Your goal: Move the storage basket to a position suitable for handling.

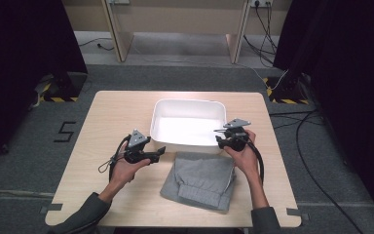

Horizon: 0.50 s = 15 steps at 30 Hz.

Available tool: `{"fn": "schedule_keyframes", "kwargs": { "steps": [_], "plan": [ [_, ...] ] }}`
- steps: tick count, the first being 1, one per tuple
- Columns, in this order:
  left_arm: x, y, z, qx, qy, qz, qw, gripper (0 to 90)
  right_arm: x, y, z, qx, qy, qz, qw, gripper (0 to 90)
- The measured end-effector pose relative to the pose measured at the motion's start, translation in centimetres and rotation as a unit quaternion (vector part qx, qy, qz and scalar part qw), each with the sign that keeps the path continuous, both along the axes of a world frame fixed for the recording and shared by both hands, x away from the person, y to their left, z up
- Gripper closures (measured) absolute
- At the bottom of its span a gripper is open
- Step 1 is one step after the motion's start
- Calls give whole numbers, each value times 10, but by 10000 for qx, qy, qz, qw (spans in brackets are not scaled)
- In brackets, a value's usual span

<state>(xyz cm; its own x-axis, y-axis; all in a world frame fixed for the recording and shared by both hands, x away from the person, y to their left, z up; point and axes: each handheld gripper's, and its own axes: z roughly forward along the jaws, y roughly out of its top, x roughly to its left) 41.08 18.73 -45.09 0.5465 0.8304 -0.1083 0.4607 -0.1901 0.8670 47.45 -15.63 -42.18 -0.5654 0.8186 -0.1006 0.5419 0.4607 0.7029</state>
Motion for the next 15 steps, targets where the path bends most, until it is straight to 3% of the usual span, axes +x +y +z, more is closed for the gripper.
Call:
{"fn": "schedule_keyframes", "kwargs": {
  "steps": [3,5,7,9,10,11,13,15],
  "plan": [
    [-2,3,5,-22,-298,64,9995,250,2,-2,1,-83,8,96,9999,479],
    [-3,7,15,-143,-479,47,9987,245,4,-2,2,-143,16,141,9998,482],
    [-2,8,19,-123,-492,47,9987,241,4,-3,2,-162,20,155,9997,482],
    [1,10,20,-194,-400,112,9989,240,4,-4,3,-222,46,198,9995,482],
    [7,11,18,-440,-238,110,9987,242,4,-5,4,-290,63,224,9993,482],
    [7,11,18,-440,-238,110,9987,245,4,-5,4,-290,63,224,9993,482],
    [14,10,14,-625,-28,106,9980,248,3,-8,4,-325,85,244,9991,482],
    [21,8,13,-610,58,190,9979,260,2,-13,5,-357,93,297,9989,483]
  ]
}}
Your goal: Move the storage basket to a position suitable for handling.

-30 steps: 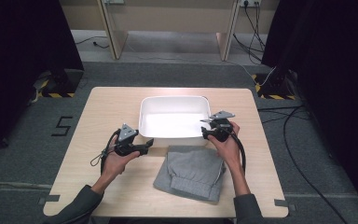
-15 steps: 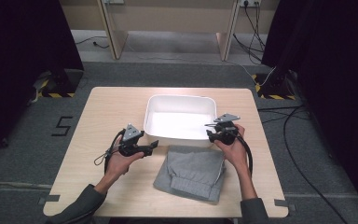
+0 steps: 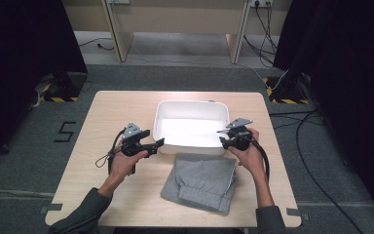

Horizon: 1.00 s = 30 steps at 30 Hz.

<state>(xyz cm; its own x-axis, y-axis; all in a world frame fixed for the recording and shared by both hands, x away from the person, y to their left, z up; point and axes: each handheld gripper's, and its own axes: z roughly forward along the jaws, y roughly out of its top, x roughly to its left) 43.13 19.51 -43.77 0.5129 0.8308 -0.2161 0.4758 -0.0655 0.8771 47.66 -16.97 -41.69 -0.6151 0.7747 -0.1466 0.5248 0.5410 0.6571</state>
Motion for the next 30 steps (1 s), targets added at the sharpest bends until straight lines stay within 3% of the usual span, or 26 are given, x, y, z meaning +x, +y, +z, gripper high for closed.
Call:
{"fn": "schedule_keyframes", "kwargs": {
  "steps": [1,3,6,8,17,21,30],
  "plan": [
    [6,-4,-1,167,-3,84,9998,296,-1,-4,0,13,7,24,10000,483],
    [6,-9,-4,343,77,-47,9994,338,-3,-7,0,-12,2,47,10000,483],
    [3,-12,-6,282,105,-118,9995,377,-5,-9,0,16,12,30,10000,483],
    [-1,-14,-2,432,119,-211,9988,397,-10,-14,0,82,62,51,9999,483],
    [-21,-16,1,524,93,-430,9977,408,-29,-21,2,76,87,102,9999,479],
    [-32,-14,3,582,58,-515,9970,407,-37,-23,1,181,49,156,9997,481],
    [-28,-17,2,663,-20,-492,9966,400,-41,-25,-2,390,16,36,9992,483]
  ]
}}
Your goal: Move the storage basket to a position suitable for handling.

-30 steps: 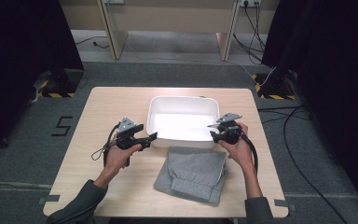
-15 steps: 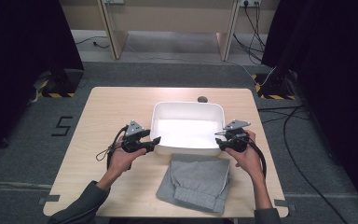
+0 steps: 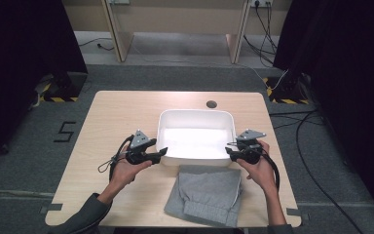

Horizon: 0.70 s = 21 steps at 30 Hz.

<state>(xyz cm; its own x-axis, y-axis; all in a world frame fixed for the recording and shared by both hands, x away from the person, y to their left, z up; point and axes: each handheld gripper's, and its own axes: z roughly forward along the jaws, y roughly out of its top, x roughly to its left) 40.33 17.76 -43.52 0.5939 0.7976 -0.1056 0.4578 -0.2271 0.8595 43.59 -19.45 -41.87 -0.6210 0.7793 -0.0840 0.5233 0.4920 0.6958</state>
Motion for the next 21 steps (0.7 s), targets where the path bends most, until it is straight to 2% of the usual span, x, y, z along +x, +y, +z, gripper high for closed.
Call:
{"fn": "schedule_keyframes", "kwargs": {
  "steps": [5,8,12,16,19,20,21],
  "plan": [
    [4,-3,-1,-35,11,39,10000,401,-2,-2,0,18,-100,-95,9999,476],
    [2,-3,-1,2,-11,30,10000,399,-3,-3,-1,48,-133,-68,9999,469],
    [2,-3,1,-87,81,45,9999,380,-2,-3,-1,80,-167,-38,9998,464],
    [0,-4,3,-77,95,18,9999,370,1,-4,-3,116,-195,-2,9997,463],
    [-5,-5,4,58,65,-26,10000,367,7,1,-9,-41,-153,-16,9999,422],
    [-5,-5,5,69,43,-22,10000,368,9,4,-11,-170,-207,3,9996,410],
    [-6,-5,6,44,42,-11,10000,372,10,5,-10,-185,-190,14,9996,417]
  ]
}}
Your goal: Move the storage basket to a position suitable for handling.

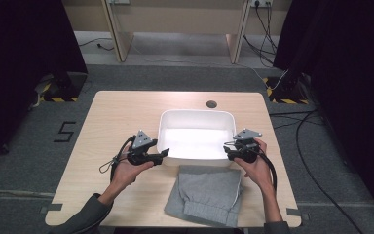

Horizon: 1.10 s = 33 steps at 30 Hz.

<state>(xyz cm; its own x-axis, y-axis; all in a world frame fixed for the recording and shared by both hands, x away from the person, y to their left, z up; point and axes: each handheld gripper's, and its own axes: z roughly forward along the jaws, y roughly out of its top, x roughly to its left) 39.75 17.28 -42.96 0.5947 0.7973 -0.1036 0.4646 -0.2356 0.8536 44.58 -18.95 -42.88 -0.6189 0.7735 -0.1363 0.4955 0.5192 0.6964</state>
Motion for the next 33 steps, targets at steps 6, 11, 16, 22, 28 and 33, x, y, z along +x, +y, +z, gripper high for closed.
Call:
{"fn": "schedule_keyframes", "kwargs": {
  "steps": [6,11,16,22,28,33],
  "plan": [
    [2,1,0,-77,44,5,10000,362,4,0,1,20,55,36,10000,412],
    [2,0,0,-158,54,6,9999,329,5,-1,0,127,83,-1,9999,405],
    [-11,5,7,-263,4,29,9996,247,-6,-8,11,492,-61,-274,9984,278],
    [-31,13,11,-273,-33,-15,9996,217,-29,-24,30,975,-304,-346,9942,268],
    [-44,20,8,-296,42,-24,9995,198,-51,-37,30,1075,-326,-383,9929,261],
    [-56,23,6,-288,43,-54,9996,186,-65,-46,23,1155,-303,-441,9919,262]
  ]
}}
